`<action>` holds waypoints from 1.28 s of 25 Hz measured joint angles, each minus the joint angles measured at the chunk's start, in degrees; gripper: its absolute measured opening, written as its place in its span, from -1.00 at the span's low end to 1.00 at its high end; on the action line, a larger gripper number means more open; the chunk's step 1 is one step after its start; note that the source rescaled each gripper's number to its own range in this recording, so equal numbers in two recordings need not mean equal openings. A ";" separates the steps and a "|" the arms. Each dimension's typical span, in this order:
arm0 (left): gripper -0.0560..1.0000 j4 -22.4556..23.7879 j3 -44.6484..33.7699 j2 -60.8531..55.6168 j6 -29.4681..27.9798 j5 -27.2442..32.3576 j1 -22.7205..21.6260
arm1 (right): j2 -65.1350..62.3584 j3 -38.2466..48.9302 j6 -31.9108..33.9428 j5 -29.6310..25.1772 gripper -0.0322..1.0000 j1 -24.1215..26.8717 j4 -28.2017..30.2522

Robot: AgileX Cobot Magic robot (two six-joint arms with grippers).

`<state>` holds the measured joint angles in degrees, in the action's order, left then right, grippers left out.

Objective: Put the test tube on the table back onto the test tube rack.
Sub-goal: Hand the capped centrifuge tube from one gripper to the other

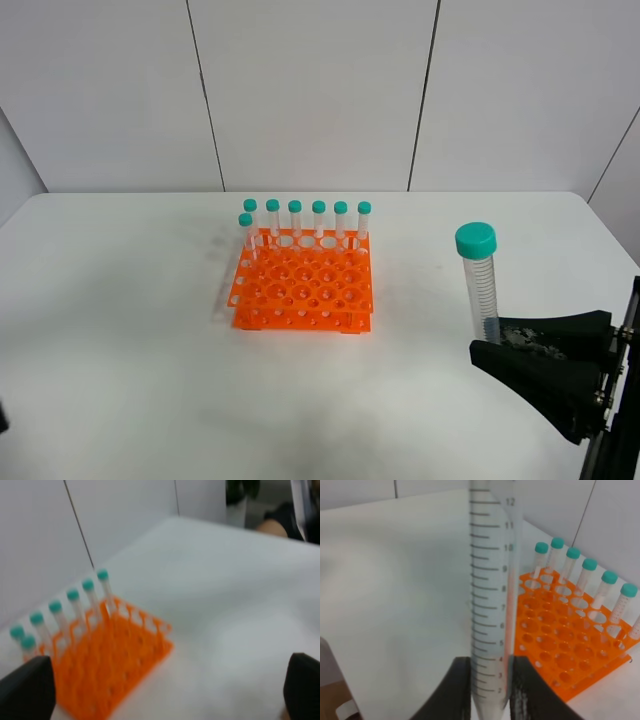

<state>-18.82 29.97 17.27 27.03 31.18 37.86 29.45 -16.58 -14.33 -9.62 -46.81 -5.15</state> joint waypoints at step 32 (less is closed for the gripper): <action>1.00 -80.21 20.80 54.31 81.23 7.19 3.56 | 0.00 0.00 0.00 1.24 -0.88 0.00 0.07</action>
<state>-99.04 50.77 71.58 108.26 38.37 41.42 29.45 -16.58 -14.33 -8.38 -46.81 -5.08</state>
